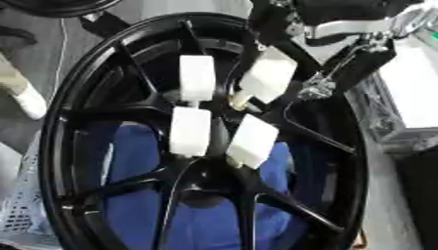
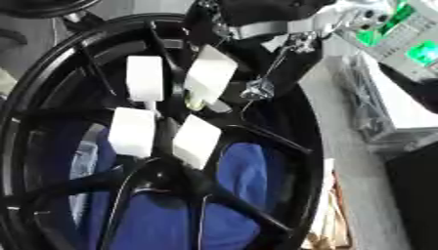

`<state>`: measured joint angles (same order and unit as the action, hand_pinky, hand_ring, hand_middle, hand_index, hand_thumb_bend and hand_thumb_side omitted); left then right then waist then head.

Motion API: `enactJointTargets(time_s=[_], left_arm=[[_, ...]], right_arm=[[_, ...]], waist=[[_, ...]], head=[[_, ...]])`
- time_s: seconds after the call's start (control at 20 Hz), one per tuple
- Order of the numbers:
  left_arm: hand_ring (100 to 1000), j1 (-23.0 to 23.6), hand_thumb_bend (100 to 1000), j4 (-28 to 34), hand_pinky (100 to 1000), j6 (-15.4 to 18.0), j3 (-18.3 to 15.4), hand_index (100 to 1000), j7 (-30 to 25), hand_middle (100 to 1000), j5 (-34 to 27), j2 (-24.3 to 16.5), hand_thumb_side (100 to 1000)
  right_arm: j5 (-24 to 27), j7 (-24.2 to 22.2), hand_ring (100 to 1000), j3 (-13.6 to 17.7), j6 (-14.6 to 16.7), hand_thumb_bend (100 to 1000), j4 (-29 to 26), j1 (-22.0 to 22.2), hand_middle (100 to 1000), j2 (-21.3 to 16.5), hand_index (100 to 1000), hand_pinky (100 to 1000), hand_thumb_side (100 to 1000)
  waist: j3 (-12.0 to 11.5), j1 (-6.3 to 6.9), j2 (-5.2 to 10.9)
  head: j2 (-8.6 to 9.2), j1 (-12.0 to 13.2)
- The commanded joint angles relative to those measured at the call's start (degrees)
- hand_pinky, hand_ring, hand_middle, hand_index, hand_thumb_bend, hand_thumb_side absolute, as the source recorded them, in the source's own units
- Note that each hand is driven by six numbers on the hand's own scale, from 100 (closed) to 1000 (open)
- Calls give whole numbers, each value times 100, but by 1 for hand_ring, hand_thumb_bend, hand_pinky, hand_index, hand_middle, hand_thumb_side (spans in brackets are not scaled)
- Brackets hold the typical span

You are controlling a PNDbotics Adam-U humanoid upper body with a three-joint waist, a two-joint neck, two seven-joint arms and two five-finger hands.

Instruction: Pull the pin out of the wheel hub.

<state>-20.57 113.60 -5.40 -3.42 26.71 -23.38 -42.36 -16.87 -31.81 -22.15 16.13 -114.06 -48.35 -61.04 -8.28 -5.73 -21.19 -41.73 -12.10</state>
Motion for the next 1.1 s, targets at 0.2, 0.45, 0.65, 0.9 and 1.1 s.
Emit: enactJointTargets(time_s=[0.2, 0.45, 0.65, 0.9, 1.1], left_arm=[[697, 16, 243, 100, 773, 20, -111, 733, 42, 754, 16, -140, 874], [697, 53, 242, 100, 773, 38, -143, 733, 71, 755, 33, -144, 874], [698, 103, 242, 100, 774, 46, -171, 733, 103, 756, 44, -143, 875], [698, 123, 241, 100, 774, 48, -180, 733, 115, 757, 47, -138, 874], [699, 128, 241, 100, 774, 59, -191, 733, 125, 758, 52, -142, 873]], right_arm=[[315, 415, 688, 974, -555, 100, -53, 397, 484, -459, 510, 792, 100], [117, 921, 687, 1833, -1376, 100, 295, 817, 487, -505, 519, 791, 100], [-390, 1323, 691, 2385, -1752, 100, 1395, 990, 500, -477, 536, 792, 100], [-1189, 1621, 723, 2790, -2061, 100, 2818, 1128, 545, -410, 605, 801, 100], [-1550, 1593, 819, 2940, -2262, 255, 3427, 1190, 737, -348, 780, 842, 100]], waist=[[45, 68, 152], [89, 96, 144], [117, 109, 141], [123, 131, 138], [115, 147, 141]], head=[[26, 66], [27, 103], [20, 147], [28, 181], [29, 184]])
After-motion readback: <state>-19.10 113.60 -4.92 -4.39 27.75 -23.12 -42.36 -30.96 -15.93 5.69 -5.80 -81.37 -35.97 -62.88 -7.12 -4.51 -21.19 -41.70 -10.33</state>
